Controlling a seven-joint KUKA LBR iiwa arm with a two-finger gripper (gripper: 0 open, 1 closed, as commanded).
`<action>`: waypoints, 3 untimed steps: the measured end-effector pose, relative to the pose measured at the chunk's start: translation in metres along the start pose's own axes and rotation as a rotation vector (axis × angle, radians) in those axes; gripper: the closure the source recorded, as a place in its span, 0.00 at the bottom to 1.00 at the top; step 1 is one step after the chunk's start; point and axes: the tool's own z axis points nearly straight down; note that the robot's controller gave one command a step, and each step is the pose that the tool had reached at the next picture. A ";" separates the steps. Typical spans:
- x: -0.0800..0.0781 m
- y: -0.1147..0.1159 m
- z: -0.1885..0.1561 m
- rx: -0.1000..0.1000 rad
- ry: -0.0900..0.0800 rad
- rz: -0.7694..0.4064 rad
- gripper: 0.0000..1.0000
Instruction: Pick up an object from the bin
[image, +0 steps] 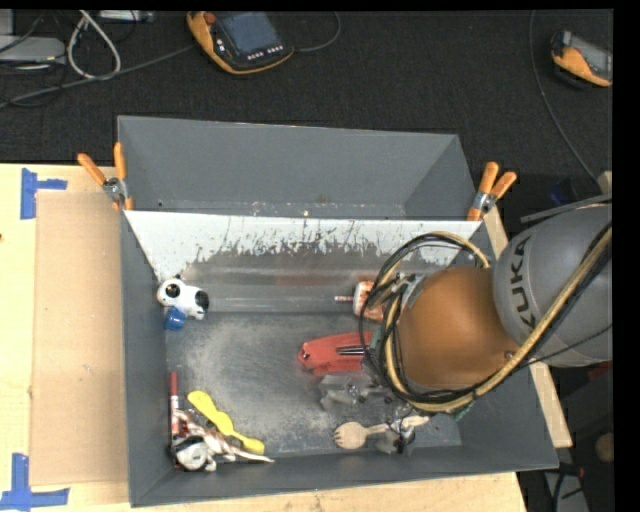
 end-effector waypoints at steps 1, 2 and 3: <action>0.001 -0.007 0.001 0.002 -0.004 0.215 0.00; -0.008 -0.011 0.004 0.001 -0.004 0.160 0.00; 0.008 -0.011 0.003 -0.001 -0.003 0.243 1.00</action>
Offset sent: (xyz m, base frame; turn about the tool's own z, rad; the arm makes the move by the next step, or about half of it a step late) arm 0.0129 -0.0025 -0.0029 0.1585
